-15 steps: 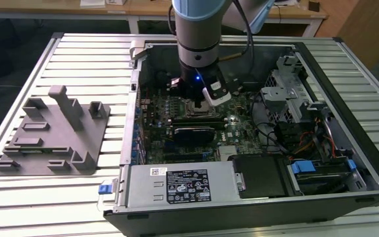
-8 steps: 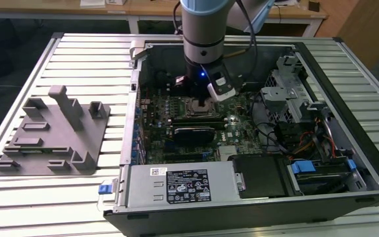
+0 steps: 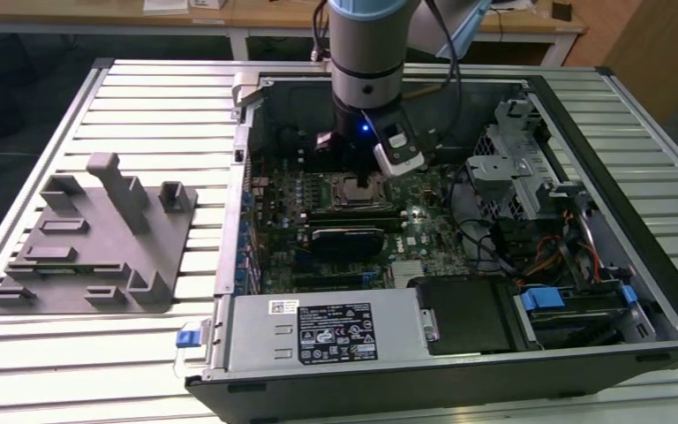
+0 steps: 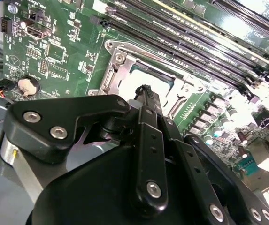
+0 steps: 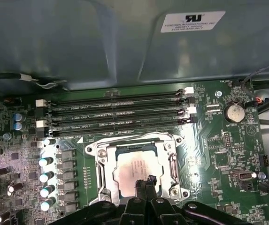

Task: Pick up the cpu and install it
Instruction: 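Install the second cpu locking lever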

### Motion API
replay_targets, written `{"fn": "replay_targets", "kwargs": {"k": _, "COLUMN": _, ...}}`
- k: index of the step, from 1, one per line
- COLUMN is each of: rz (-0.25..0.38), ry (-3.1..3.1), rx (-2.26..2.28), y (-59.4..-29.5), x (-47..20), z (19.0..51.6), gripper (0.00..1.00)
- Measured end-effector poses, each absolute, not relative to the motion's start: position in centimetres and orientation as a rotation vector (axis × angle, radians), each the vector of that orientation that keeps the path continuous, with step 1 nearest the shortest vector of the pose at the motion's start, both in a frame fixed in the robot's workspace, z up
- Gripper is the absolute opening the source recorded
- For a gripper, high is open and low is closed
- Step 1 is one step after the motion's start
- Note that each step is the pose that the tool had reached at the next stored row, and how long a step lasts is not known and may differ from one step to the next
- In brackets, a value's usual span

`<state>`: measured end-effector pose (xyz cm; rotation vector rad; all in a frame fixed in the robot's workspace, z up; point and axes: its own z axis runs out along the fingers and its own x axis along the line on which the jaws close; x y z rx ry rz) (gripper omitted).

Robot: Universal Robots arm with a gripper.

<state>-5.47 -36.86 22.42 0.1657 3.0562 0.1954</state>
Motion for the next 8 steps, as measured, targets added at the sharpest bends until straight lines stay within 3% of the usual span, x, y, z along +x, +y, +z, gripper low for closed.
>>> {"fn": "replay_targets", "kwargs": {"k": 8, "rz": 0.196, "ry": 3.056, "rx": 0.166, "y": -36.85, "x": -5.44, "z": 22.56, "gripper": 0.11}}
